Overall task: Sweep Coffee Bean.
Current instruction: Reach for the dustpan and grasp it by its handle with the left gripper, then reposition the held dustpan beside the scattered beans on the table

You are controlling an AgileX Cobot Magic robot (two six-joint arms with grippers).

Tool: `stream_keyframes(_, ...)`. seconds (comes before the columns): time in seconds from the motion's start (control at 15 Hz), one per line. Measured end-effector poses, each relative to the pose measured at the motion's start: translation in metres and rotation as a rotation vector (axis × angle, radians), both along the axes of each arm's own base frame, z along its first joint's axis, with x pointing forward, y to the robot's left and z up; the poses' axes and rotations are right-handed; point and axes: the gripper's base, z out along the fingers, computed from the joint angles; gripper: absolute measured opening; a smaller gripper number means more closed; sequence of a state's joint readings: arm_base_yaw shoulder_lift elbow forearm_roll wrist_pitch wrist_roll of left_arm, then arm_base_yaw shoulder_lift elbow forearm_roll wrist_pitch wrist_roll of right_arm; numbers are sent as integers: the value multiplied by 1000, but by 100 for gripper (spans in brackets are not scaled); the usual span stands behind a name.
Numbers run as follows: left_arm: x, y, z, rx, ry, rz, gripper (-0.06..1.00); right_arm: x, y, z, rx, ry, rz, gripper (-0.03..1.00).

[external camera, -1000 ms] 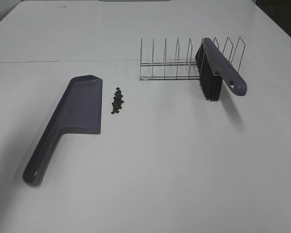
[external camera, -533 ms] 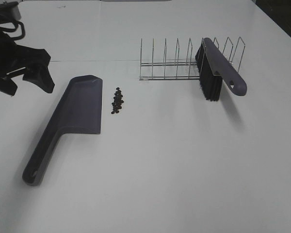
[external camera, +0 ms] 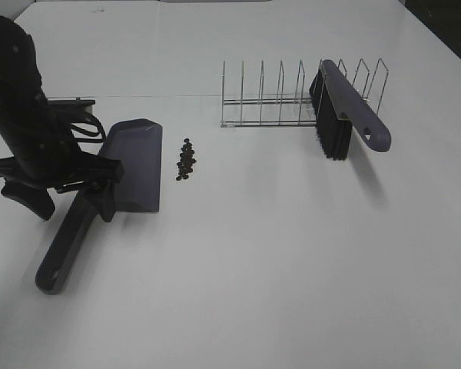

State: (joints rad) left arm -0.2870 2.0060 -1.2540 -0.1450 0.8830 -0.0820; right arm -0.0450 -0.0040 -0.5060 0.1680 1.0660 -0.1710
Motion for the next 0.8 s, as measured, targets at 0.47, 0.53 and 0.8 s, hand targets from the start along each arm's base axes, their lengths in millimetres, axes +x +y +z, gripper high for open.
stream_keyframes(0.47, 7, 0, -41, 49, 42, 5, 74, 0, 0, 0, 0, 0, 0, 61)
stream_keyframes(0.53, 7, 0, -41, 57, 42, -2, 67, 0, 0, 0, 0, 0, 0, 61)
stream_keyframes(0.8, 8, 0, -41, 54, 54, 5, 35, 0, 0, 0, 0, 0, 0, 61)
